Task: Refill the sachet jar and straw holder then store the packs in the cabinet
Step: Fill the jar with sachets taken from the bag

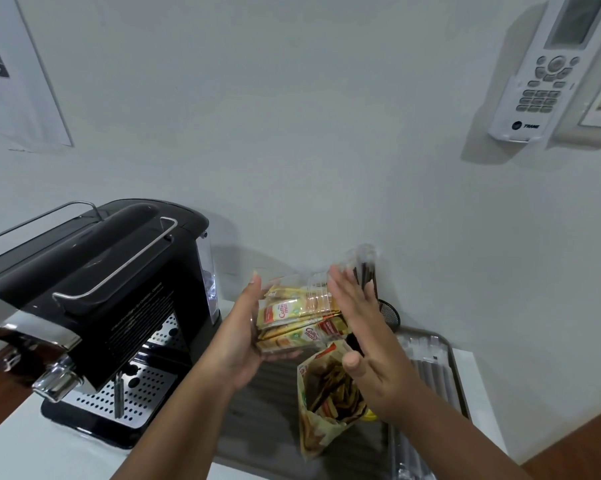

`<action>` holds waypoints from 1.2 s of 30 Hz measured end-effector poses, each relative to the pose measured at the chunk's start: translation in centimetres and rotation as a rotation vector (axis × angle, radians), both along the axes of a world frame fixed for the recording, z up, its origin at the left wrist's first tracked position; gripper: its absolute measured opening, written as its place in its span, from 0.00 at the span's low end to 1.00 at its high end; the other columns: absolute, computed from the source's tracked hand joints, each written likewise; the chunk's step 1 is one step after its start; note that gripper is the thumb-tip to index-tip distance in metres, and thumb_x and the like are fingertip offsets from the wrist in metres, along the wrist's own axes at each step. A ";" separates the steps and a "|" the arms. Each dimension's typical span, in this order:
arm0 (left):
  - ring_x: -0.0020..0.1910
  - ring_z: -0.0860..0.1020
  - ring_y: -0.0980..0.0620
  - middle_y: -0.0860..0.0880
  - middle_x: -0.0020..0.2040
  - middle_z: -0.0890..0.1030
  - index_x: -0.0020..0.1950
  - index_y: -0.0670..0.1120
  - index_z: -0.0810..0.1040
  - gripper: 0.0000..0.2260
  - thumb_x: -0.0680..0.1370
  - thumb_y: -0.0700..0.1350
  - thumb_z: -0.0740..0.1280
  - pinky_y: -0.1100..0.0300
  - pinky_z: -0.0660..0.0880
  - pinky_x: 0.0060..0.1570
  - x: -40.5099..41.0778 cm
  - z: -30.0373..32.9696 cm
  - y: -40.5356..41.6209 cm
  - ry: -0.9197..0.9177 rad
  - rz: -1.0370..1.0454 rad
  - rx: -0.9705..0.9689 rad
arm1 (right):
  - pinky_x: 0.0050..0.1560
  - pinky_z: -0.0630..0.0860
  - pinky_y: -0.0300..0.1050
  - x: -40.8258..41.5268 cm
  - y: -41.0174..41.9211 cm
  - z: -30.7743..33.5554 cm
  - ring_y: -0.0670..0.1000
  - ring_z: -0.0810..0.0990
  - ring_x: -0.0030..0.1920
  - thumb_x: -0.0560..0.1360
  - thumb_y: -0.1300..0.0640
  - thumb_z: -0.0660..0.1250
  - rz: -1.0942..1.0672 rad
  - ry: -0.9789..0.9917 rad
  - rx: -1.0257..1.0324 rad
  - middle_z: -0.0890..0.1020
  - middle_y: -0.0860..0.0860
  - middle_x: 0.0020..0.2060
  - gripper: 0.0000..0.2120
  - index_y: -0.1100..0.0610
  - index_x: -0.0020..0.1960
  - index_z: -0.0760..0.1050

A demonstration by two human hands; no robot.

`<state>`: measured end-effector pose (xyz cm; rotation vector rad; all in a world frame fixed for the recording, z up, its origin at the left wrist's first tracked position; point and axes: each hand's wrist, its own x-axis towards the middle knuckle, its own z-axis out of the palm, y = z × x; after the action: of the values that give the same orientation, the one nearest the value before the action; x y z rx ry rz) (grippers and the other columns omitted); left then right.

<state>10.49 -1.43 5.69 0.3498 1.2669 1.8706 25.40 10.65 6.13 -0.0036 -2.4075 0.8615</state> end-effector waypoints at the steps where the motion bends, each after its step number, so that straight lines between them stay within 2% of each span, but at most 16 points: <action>1: 0.48 0.84 0.42 0.44 0.53 0.85 0.63 0.51 0.77 0.28 0.72 0.66 0.57 0.47 0.80 0.43 -0.1 0.0 -0.1 0.000 0.004 -0.001 | 0.75 0.46 0.66 0.1 0.0 -0.1 0.50 0.45 0.78 0.76 0.32 0.40 -0.006 0.007 -0.009 0.50 0.46 0.78 0.37 0.53 0.78 0.48; 8: 0.50 0.84 0.41 0.43 0.55 0.85 0.64 0.51 0.76 0.28 0.72 0.66 0.56 0.46 0.79 0.43 -0.1 0.0 -0.3 0.007 -0.004 0.012 | 0.75 0.44 0.62 0.0 0.2 -0.6 0.50 0.43 0.78 0.77 0.32 0.40 -0.018 0.014 -0.021 0.49 0.44 0.78 0.33 0.45 0.77 0.48; 10: 0.51 0.84 0.41 0.44 0.55 0.85 0.64 0.52 0.76 0.27 0.72 0.66 0.56 0.46 0.80 0.45 0.0 0.1 -0.3 0.021 -0.011 0.011 | 0.76 0.48 0.58 -0.1 0.4 -0.5 0.48 0.47 0.78 0.77 0.33 0.42 -0.056 0.047 -0.111 0.53 0.42 0.77 0.31 0.43 0.76 0.55; 11: 0.52 0.84 0.41 0.45 0.55 0.85 0.64 0.53 0.76 0.27 0.72 0.65 0.56 0.46 0.80 0.45 0.0 0.2 -0.4 0.025 -0.014 0.011 | 0.75 0.52 0.57 -0.1 0.6 -0.3 0.46 0.50 0.77 0.77 0.33 0.45 -0.089 0.069 -0.197 0.57 0.40 0.76 0.28 0.41 0.73 0.61; 13: 0.52 0.84 0.42 0.45 0.55 0.85 0.64 0.53 0.76 0.26 0.72 0.65 0.56 0.48 0.80 0.42 0.1 0.2 -0.5 0.030 -0.022 0.013 | 0.73 0.63 0.53 -0.3 1.2 0.3 0.41 0.60 0.74 0.76 0.36 0.55 -0.141 0.101 -0.386 0.66 0.37 0.70 0.18 0.38 0.62 0.74; 15: 0.53 0.83 0.41 0.44 0.56 0.84 0.64 0.53 0.76 0.26 0.72 0.64 0.57 0.47 0.79 0.43 0.1 0.3 -0.6 0.049 -0.032 0.005 | 0.69 0.68 0.46 -0.5 2.2 1.0 0.39 0.66 0.69 0.73 0.41 0.61 -0.153 0.079 -0.430 0.70 0.36 0.64 0.11 0.37 0.53 0.78; 17: 0.56 0.82 0.40 0.43 0.58 0.83 0.65 0.53 0.76 0.26 0.73 0.64 0.57 0.42 0.79 0.50 0.1 0.2 -0.7 0.062 -0.039 -0.008 | 0.68 0.67 0.40 -0.5 3.0 1.7 0.38 0.66 0.68 0.70 0.40 0.63 -0.103 -0.009 -0.360 0.71 0.34 0.63 0.11 0.37 0.50 0.79; 20: 0.59 0.80 0.40 0.42 0.60 0.82 0.66 0.52 0.75 0.27 0.74 0.64 0.57 0.36 0.72 0.62 0.1 0.0 -0.8 0.068 -0.050 -0.024 | 0.71 0.57 0.44 -0.3 4.3 2.5 0.37 0.57 0.73 0.69 0.37 0.63 0.015 -0.173 -0.264 0.66 0.29 0.67 0.14 0.36 0.53 0.78; 24: 0.59 0.80 0.40 0.43 0.60 0.82 0.66 0.51 0.76 0.27 0.74 0.64 0.57 0.37 0.71 0.65 0.1 -0.1 -0.9 0.060 -0.068 -0.037 | 0.72 0.50 0.46 -0.3 5.4 3.3 0.36 0.48 0.75 0.67 0.30 0.62 0.117 -0.280 -0.102 0.60 0.28 0.71 0.19 0.32 0.56 0.76; 26: 0.59 0.81 0.40 0.43 0.60 0.82 0.66 0.50 0.76 0.27 0.75 0.64 0.57 0.38 0.72 0.63 0.1 0.0 -0.9 0.044 -0.069 -0.036 | 0.71 0.49 0.43 -0.4 5.8 3.4 0.36 0.47 0.75 0.67 0.29 0.62 0.112 -0.267 -0.009 0.60 0.29 0.71 0.20 0.31 0.56 0.75; 29: 0.58 0.81 0.39 0.43 0.59 0.83 0.66 0.49 0.76 0.27 0.75 0.64 0.57 0.39 0.76 0.56 0.0 0.1 -1.1 0.008 -0.071 -0.035 | 0.69 0.51 0.38 -0.3 6.3 3.3 0.37 0.51 0.75 0.68 0.31 0.63 0.082 -0.204 0.059 0.62 0.30 0.70 0.19 0.32 0.57 0.75; 33: 0.56 0.82 0.40 0.44 0.58 0.83 0.65 0.51 0.76 0.27 0.75 0.65 0.56 0.42 0.78 0.49 -0.2 0.0 -1.2 0.027 -0.077 -0.065 | 0.69 0.58 0.41 -0.5 6.7 2.8 0.40 0.57 0.74 0.71 0.42 0.65 0.018 -0.086 0.152 0.69 0.29 0.66 0.15 0.38 0.57 0.77; 36: 0.54 0.83 0.41 0.44 0.57 0.84 0.65 0.51 0.76 0.27 0.75 0.65 0.55 0.48 0.79 0.43 -0.1 0.1 -1.2 0.038 -0.087 -0.066 | 0.68 0.64 0.44 -0.5 6.8 3.1 0.42 0.62 0.73 0.72 0.45 0.64 -0.013 -0.017 0.154 0.72 0.28 0.62 0.13 0.39 0.56 0.77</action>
<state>10.39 -2.61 5.77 0.4009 1.3154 1.7518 24.85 17.47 9.25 0.0333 -2.4806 0.6714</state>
